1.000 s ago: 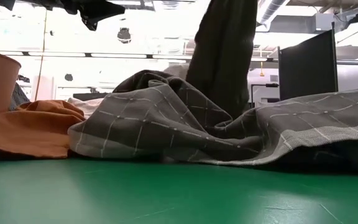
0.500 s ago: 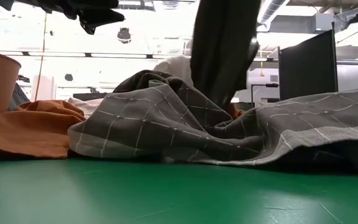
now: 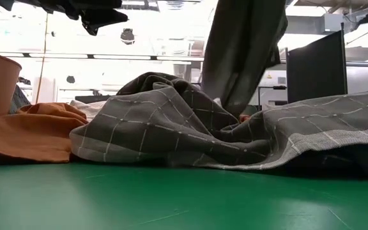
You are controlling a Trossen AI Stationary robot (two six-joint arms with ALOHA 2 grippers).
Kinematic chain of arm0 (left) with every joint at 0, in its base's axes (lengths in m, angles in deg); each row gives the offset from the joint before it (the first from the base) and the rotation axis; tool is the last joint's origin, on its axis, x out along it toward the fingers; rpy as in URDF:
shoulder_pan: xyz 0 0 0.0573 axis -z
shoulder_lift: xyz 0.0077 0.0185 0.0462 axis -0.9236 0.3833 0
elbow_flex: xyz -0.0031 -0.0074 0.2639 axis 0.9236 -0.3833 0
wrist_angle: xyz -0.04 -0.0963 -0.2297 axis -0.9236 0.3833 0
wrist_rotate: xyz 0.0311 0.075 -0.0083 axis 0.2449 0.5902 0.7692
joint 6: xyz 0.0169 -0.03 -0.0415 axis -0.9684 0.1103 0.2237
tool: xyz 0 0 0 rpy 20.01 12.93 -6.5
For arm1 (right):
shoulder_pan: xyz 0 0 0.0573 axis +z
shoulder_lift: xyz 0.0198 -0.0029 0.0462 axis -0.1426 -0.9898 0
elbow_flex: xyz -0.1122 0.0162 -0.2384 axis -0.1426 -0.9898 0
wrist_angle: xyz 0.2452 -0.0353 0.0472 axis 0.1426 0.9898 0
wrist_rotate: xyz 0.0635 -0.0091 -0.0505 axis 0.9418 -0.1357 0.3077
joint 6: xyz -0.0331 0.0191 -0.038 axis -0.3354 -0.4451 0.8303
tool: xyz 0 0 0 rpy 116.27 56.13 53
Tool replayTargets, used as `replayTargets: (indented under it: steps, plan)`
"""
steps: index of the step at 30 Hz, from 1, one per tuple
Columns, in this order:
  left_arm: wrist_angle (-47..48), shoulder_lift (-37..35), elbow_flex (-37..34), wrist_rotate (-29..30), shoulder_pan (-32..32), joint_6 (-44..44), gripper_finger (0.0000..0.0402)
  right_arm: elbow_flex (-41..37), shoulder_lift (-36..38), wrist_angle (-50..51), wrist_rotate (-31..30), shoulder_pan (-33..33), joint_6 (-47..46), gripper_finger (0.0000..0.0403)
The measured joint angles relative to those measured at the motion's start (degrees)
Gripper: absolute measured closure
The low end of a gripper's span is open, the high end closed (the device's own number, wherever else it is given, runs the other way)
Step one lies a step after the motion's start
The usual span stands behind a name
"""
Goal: Sort towels by color in basket
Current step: Put the right gray towel into the green bin
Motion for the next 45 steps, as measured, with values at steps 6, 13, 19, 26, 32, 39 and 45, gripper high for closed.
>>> replayTargets:
  steps: [6, 13, 19, 26, 32, 39, 45]
  plan:
    - [0.29, 0.02, 0.0, 0.02, 0.0, 0.0, 0.0191, 3.89, 0.02, -3.07, 5.34, -4.55, 0.74, 0.0384]
    - [0.31, 0.02, 0.0, 0.09, -0.02, 0.0, 0.0191, 6.43, -0.05, -2.68, 5.84, -12.49, 0.71, 0.0384]
    - [0.33, 0.02, 0.0, 1.16, 0.0, -0.6, 0.0191, 7.84, -0.63, -3.21, 10.87, -19.52, -3.16, 0.0384]
    - [0.7, 0.04, 0.0, 3.67, -0.01, -1.73, 0.0191, 7.86, -2.32, -4.97, 18.85, -28.02, -10.31, 0.0384]
    - [0.94, 0.04, 0.0, 4.5, -0.02, -2.68, 0.0191, 7.83, -3.63, -5.73, 22.84, -33.91, -12.98, 0.0384]
    - [1.71, 0.04, 0.0, 4.71, 0.0, -2.32, 0.0191, 12.3, -7.1, -5.46, 31.27, -38.49, -26.03, 0.0384]
    - [2.16, 0.04, 0.0, 4.76, -0.02, -1.85, 0.0191, 20.73, -11.1, -0.26, 37.86, -43.46, -44.29, 0.0384]
